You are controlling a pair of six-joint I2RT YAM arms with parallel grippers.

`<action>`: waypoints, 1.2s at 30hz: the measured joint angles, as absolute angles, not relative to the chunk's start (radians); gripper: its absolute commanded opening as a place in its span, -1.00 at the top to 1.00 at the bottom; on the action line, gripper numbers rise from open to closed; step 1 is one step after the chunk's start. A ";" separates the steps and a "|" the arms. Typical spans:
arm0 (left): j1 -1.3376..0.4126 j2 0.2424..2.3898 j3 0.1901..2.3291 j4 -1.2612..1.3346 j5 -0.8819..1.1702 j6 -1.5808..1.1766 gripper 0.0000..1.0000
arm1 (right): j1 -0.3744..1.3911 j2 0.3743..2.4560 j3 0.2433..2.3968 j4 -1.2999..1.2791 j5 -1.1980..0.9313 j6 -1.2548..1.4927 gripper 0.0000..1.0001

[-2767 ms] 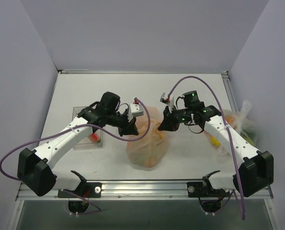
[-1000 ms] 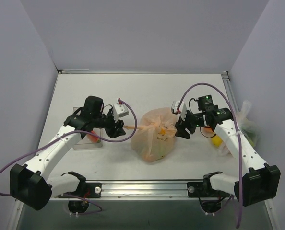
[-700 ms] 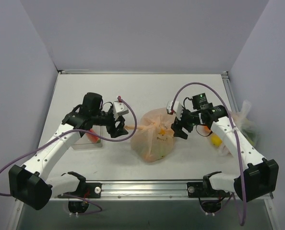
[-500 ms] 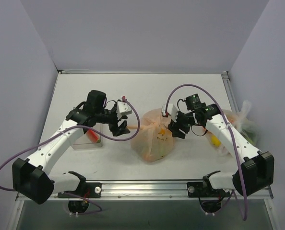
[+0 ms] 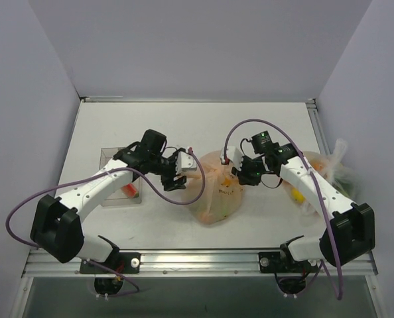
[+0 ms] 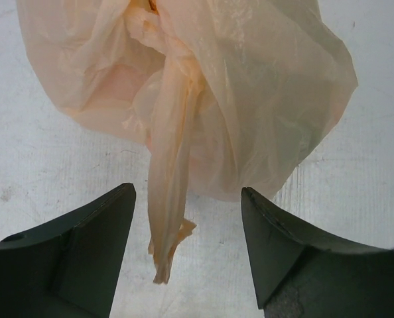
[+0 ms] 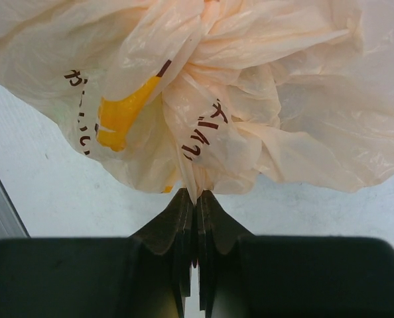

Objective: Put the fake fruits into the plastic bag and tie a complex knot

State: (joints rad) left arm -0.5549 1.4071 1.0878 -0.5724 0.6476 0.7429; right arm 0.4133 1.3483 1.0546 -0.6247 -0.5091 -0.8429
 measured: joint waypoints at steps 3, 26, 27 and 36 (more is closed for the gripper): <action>-0.599 1.418 1.073 -0.543 0.603 0.768 -0.06 | 0.413 1.344 1.055 -0.624 -0.508 -0.842 1.00; -0.463 1.271 0.954 -0.442 0.526 0.764 1.00 | 0.252 1.262 1.029 -0.493 -0.606 -0.962 1.00; -0.462 1.269 0.943 -0.439 0.532 0.764 1.00 | 0.242 1.262 1.017 -0.485 -0.614 -0.968 1.00; -0.461 1.277 0.859 -0.398 0.540 0.772 1.00 | 0.196 1.286 0.887 -0.406 -0.662 -0.992 1.00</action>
